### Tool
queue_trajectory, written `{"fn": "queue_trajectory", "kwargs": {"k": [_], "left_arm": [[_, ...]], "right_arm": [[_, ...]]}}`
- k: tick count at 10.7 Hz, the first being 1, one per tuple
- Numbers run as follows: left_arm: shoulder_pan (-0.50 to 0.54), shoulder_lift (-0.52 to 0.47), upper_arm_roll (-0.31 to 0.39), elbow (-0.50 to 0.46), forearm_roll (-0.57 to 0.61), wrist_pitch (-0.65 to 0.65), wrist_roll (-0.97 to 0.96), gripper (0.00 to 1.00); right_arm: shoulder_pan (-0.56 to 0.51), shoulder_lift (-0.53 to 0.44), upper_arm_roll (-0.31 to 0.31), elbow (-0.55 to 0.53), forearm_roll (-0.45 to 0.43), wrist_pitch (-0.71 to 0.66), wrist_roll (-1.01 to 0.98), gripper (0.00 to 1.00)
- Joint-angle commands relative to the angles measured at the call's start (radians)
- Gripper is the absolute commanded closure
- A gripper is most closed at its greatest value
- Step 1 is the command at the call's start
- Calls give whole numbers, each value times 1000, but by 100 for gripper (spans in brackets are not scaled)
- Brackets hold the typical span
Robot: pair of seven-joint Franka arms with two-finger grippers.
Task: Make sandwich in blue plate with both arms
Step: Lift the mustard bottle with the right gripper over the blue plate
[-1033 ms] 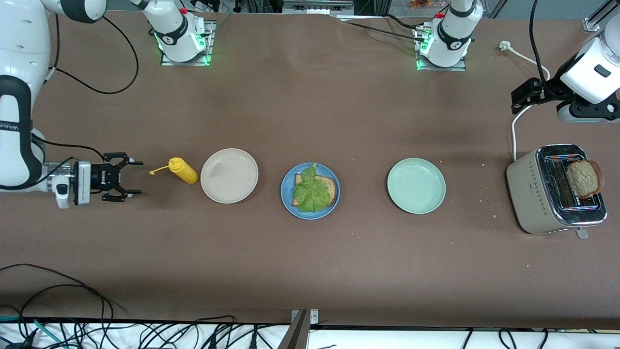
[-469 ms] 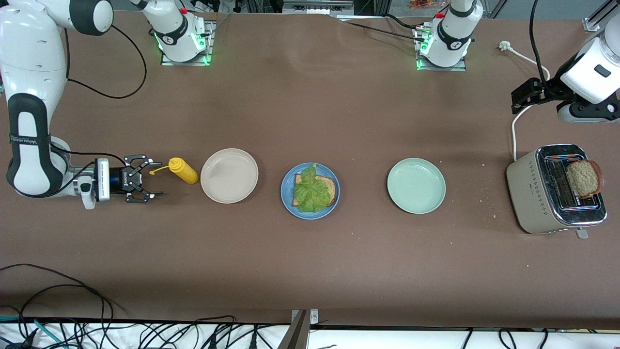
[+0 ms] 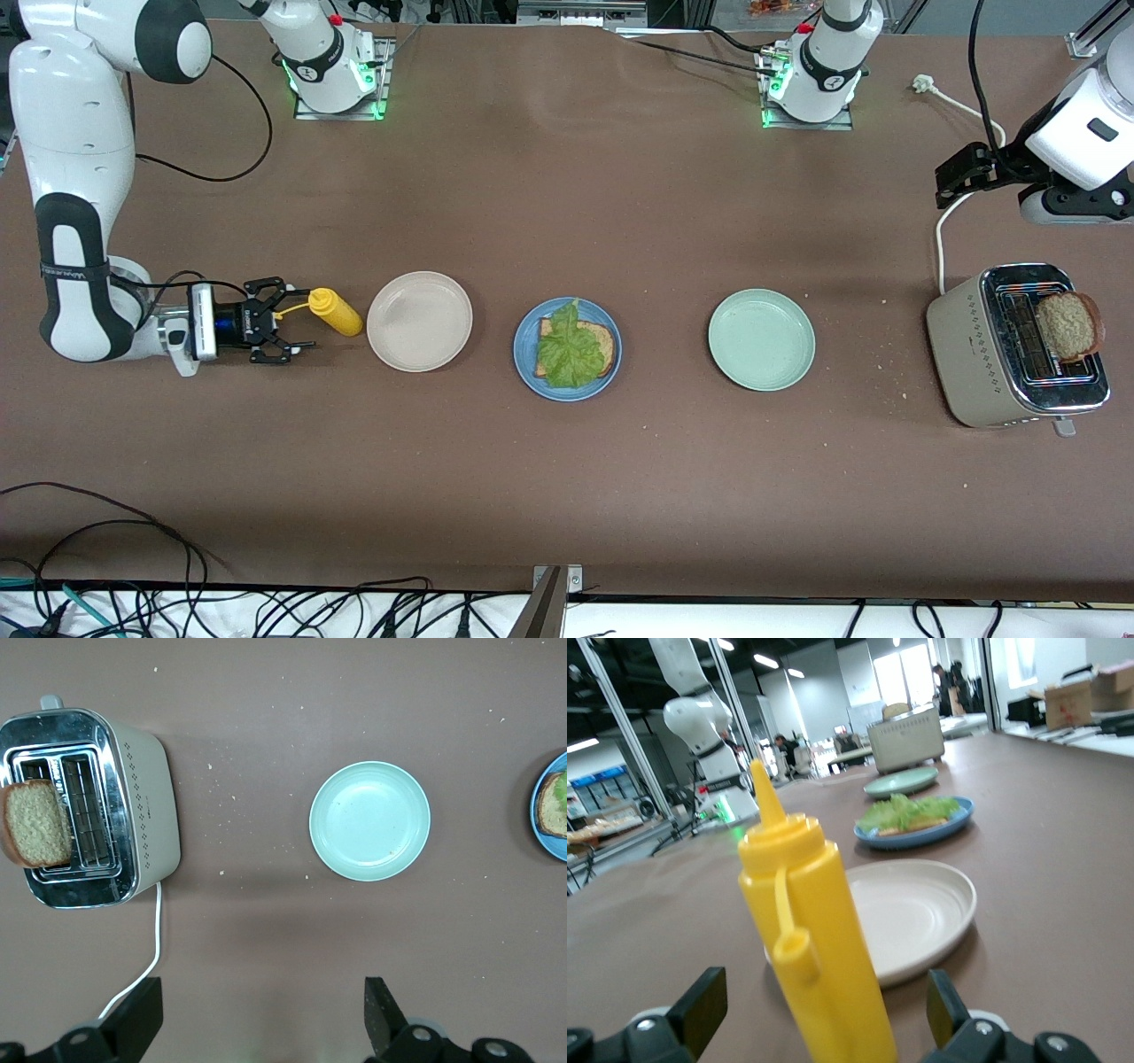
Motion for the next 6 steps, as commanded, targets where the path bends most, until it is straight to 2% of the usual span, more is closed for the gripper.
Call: {"fn": "queue_trajectory", "kwargs": {"k": [1, 4, 5, 6], "left_arm": [[5, 6, -1, 20, -4, -18, -7, 0], [5, 6, 0, 20, -4, -18, -9, 0], [5, 6, 0, 20, -4, -18, -9, 0], [5, 6, -1, 20, -4, -18, -9, 0]], "right_arm": [[-12, 32, 34, 13, 37, -59, -26, 0], [-10, 47, 35, 15, 38, -75, -64, 0], [-10, 47, 47, 16, 38, -72, -54, 11], [-9, 47, 54, 21, 40, -64, -52, 43]]}}
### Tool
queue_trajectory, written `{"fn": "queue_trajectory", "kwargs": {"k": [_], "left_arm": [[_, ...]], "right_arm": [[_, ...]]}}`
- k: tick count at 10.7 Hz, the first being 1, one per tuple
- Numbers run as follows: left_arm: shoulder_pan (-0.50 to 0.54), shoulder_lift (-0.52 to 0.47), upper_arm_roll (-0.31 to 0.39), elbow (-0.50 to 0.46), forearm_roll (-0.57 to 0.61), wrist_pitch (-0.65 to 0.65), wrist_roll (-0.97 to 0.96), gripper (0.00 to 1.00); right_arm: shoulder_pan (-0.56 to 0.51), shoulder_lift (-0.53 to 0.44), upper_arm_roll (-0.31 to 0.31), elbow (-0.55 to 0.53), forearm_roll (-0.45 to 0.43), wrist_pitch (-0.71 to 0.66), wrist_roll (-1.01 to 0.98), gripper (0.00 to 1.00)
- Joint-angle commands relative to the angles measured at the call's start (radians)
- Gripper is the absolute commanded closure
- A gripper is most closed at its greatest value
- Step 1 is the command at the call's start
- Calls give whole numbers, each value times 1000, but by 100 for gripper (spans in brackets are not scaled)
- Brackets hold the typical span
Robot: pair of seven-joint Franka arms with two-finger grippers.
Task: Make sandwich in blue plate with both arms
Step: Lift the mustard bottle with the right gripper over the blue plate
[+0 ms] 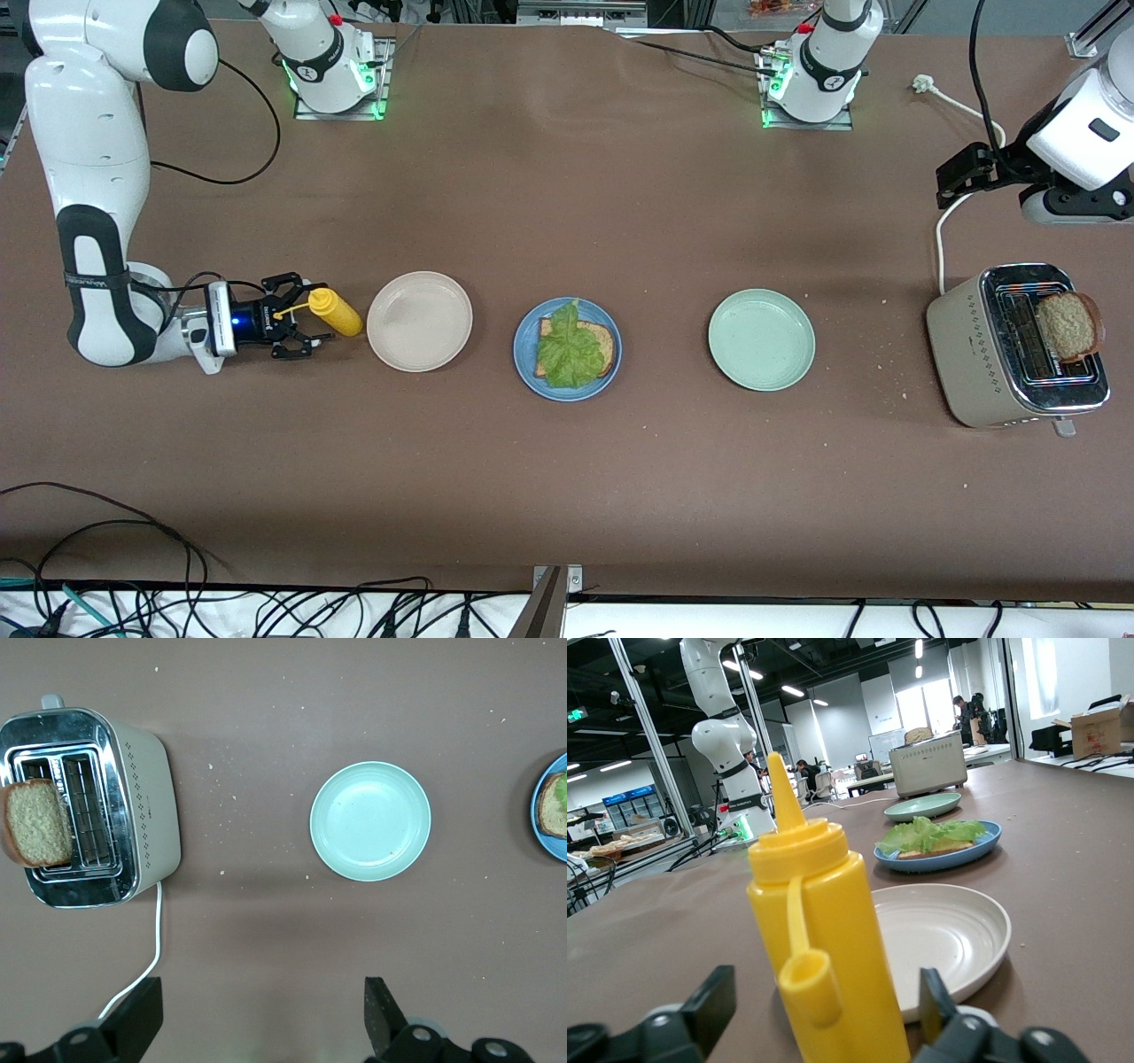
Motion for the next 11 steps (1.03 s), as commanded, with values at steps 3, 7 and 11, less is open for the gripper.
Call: {"fn": "queue_trajectory", "kwargs": {"k": [3, 7, 11], "left_arm": [[2, 4, -6, 22, -5, -18, -8, 0], [-1, 4, -6, 22, -5, -18, -8, 0], [-1, 4, -6, 22, -5, -18, -8, 0]], "right_arm": [[-2, 10, 19, 21, 34, -9, 44, 83], [7, -5, 13, 111, -20, -7, 305, 95], [119, -59, 16, 400, -271, 24, 875, 95]]}}
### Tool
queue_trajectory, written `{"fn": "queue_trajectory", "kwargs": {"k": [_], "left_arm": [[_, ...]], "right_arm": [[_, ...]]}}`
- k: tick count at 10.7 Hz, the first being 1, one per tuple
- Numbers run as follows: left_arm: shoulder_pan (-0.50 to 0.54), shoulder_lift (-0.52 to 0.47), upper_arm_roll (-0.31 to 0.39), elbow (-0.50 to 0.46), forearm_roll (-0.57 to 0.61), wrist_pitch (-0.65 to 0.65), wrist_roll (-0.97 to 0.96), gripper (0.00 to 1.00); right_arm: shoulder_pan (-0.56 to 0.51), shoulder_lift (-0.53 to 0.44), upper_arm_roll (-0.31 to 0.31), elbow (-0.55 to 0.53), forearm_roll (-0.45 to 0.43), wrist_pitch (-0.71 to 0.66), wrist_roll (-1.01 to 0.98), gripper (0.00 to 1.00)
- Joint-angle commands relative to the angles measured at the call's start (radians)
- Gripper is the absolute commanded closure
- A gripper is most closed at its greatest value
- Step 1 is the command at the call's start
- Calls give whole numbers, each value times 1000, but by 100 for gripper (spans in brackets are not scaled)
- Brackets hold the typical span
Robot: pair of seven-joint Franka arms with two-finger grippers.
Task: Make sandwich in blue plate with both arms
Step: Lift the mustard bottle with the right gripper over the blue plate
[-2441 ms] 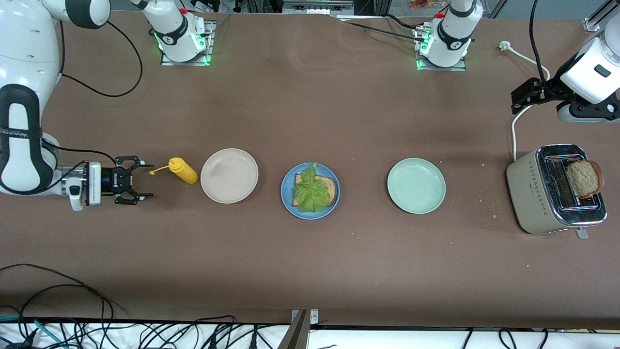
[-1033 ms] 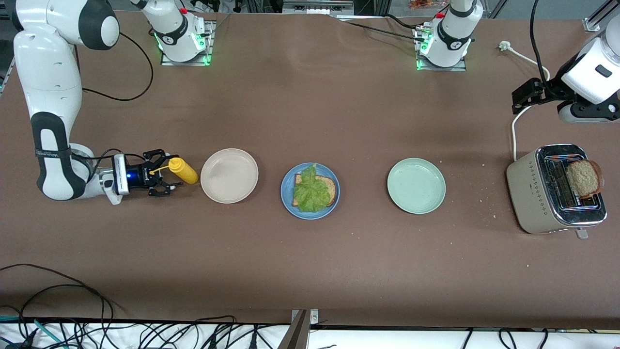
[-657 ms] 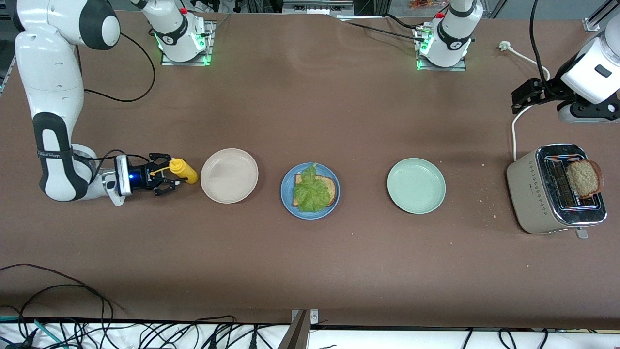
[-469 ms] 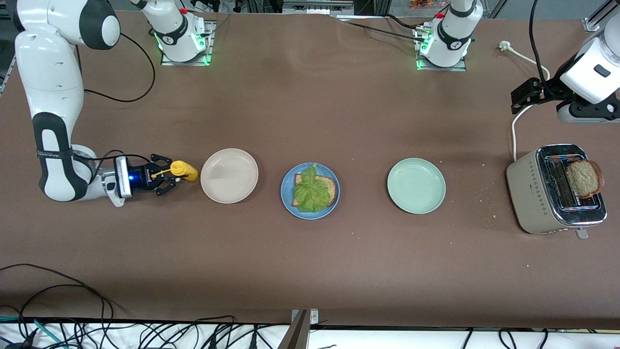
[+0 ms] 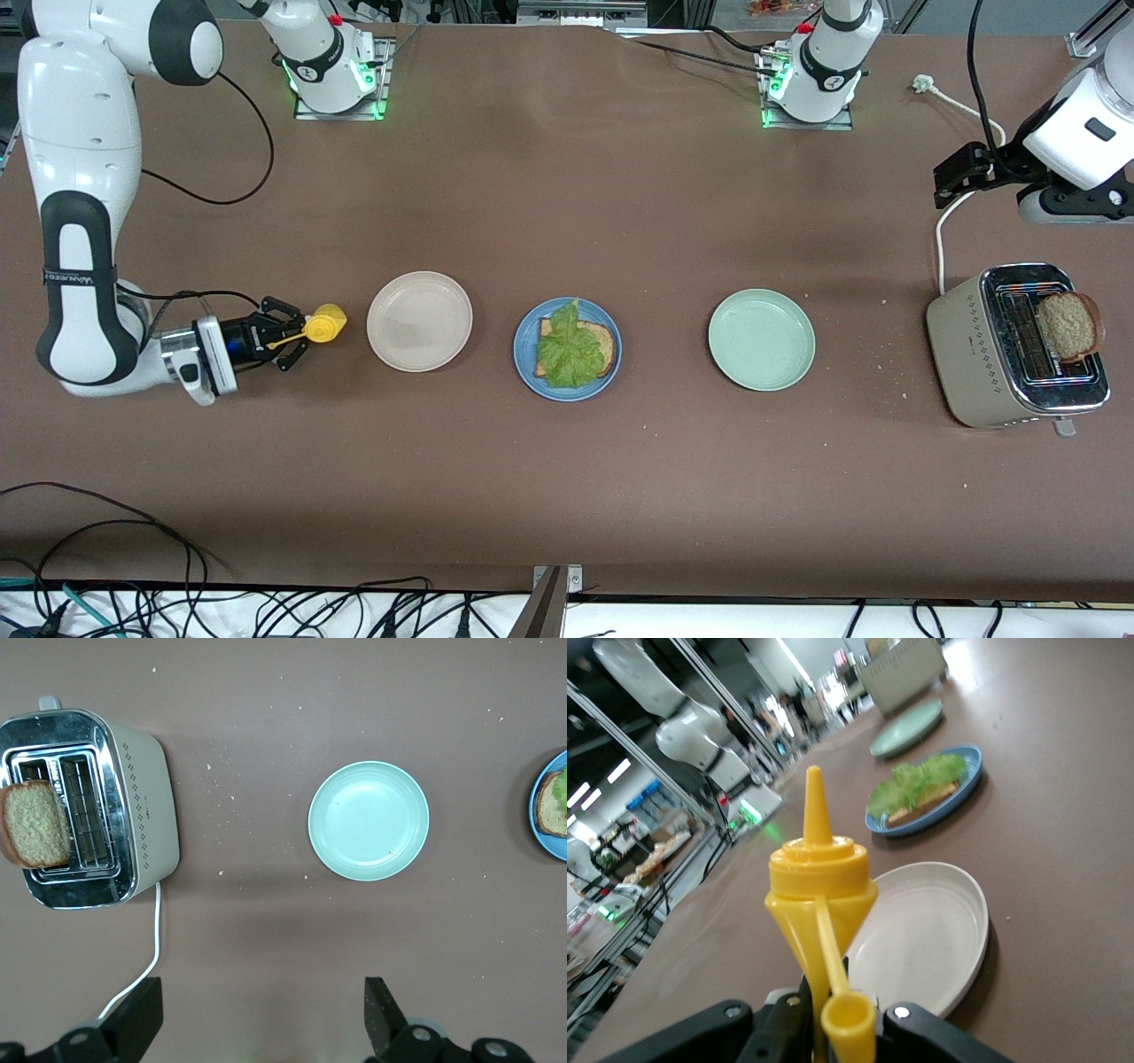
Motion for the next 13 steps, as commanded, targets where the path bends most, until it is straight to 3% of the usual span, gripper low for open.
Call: {"fn": "queue_trajectory", "kwargs": {"k": [1, 4, 6, 13], "left_arm": [[2, 4, -2, 22, -5, -18, -8, 0], [2, 4, -1, 22, -5, -18, -8, 0], [3, 4, -1, 22, -5, -18, -8, 0], [5, 6, -1, 22, -5, -18, -8, 0]], "right_arm": [[124, -25, -1, 231, -175, 17, 394, 95], [276, -25, -15, 307, -343, 138, 567, 95], [385, -25, -14, 359, -502, 204, 734, 95], [681, -25, -15, 363, -938, 356, 1026, 95]]}}
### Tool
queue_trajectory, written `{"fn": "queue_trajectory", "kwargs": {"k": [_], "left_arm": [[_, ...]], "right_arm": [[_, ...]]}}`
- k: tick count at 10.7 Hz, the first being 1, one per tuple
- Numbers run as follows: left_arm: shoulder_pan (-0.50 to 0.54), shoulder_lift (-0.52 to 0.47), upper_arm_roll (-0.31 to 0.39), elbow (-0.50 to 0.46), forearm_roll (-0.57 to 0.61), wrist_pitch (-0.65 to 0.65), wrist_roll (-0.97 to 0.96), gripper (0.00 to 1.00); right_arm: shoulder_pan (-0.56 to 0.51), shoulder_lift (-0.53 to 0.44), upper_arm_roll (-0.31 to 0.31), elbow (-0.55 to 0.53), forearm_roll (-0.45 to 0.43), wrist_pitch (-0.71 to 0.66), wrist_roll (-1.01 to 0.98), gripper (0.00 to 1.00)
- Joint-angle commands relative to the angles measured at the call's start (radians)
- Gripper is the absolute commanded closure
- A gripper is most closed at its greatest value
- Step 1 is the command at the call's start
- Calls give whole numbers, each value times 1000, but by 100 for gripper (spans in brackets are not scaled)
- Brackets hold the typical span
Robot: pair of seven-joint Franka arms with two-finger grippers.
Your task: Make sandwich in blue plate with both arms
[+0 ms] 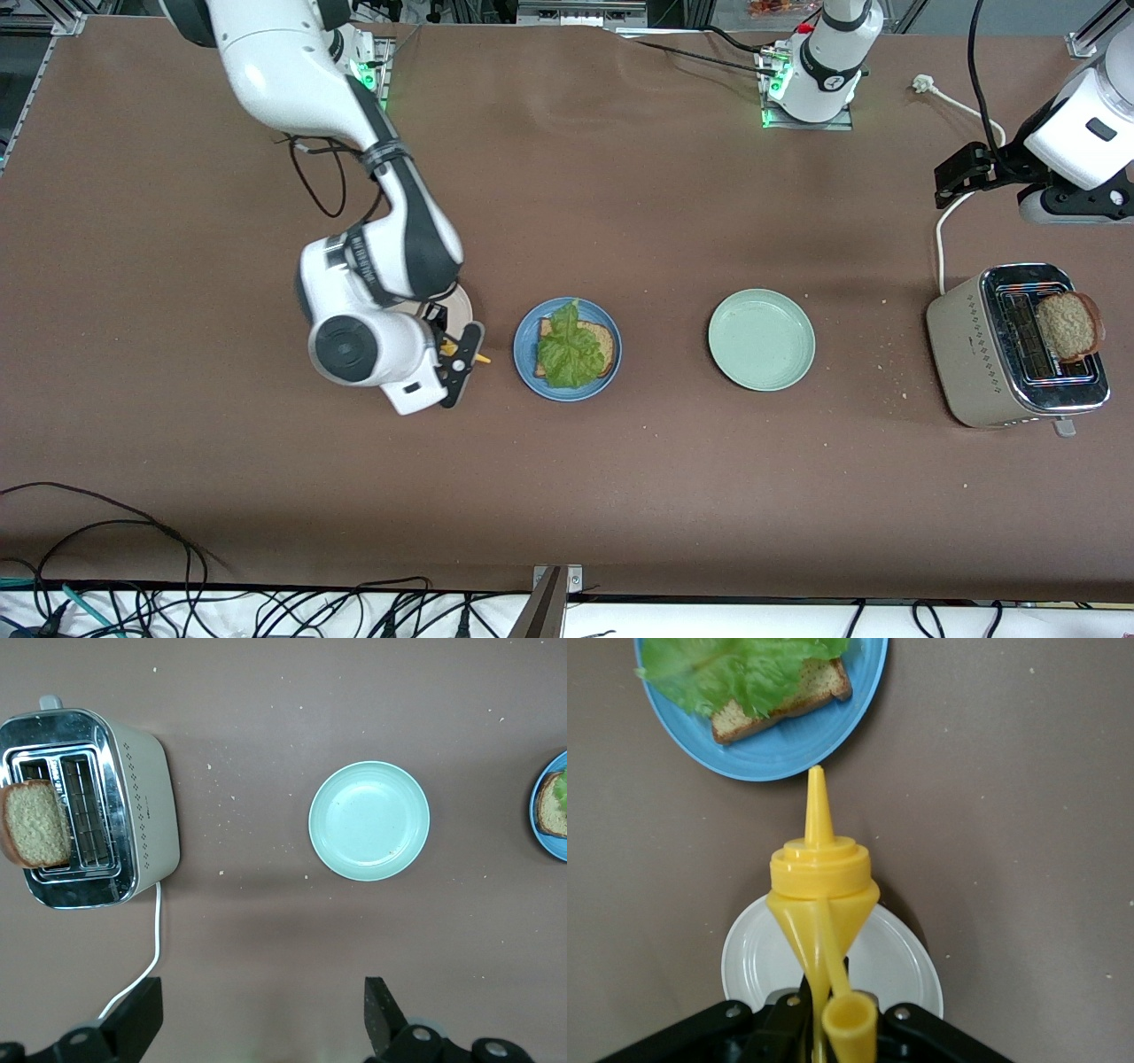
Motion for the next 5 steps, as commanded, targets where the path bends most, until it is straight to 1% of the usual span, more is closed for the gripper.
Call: {"fn": "queue_trajectory", "kwargs": {"k": [1, 3, 4, 5], "left_arm": [[4, 6, -2, 22, -5, -18, -8, 0], [4, 6, -2, 22, -4, -18, -8, 0], [4, 6, -2, 22, -5, -18, -8, 0], [4, 6, -2, 22, -5, -18, -8, 0]], "right_arm": [[106, 15, -15, 35, -185, 3, 81, 95], [192, 17, -14, 35, -342, 0, 86, 95], [235, 17, -14, 35, -406, 0, 98, 95], [257, 17, -12, 34, -446, -3, 106, 95]]}}
